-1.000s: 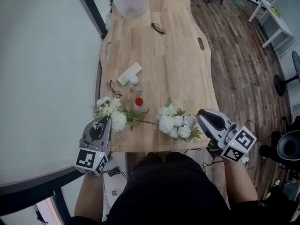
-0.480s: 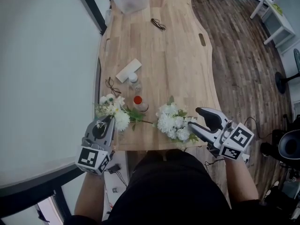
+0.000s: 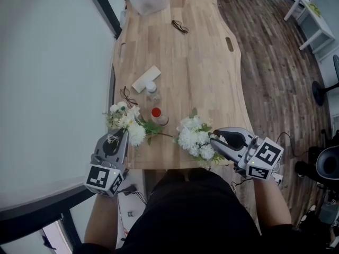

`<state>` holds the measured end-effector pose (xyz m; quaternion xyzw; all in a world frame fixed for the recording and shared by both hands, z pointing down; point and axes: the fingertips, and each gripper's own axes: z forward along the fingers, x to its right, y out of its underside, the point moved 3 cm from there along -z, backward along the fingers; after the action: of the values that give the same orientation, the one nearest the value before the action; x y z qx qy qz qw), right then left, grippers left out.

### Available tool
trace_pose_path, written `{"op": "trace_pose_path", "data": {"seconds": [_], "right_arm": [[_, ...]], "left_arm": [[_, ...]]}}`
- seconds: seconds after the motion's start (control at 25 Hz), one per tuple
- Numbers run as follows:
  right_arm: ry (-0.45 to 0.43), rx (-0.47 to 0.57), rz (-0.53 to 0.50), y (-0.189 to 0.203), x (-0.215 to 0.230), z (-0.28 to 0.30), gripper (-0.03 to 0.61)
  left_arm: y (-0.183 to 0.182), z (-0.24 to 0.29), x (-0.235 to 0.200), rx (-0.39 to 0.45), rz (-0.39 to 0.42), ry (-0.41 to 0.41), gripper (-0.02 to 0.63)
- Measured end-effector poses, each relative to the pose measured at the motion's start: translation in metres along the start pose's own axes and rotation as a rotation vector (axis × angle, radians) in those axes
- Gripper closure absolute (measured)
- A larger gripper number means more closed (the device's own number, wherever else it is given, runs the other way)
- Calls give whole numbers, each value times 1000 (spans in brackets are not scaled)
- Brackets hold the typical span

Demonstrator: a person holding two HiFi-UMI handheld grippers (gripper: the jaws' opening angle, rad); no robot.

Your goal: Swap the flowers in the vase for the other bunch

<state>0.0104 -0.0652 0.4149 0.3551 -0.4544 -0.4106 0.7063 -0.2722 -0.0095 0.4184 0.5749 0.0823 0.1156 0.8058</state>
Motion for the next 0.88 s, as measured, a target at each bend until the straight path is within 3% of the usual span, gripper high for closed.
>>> {"op": "trace_pose_path", "data": {"seconds": [0.16, 0.88], "right_arm": [[-15, -2, -27, -2, -4, 0, 504], [-41, 73, -23, -19, -19, -7, 511]], "left_arm": [[-6, -5, -3, 7, 12, -15, 592], [-25, -17, 7, 54, 47, -23, 592]]}}
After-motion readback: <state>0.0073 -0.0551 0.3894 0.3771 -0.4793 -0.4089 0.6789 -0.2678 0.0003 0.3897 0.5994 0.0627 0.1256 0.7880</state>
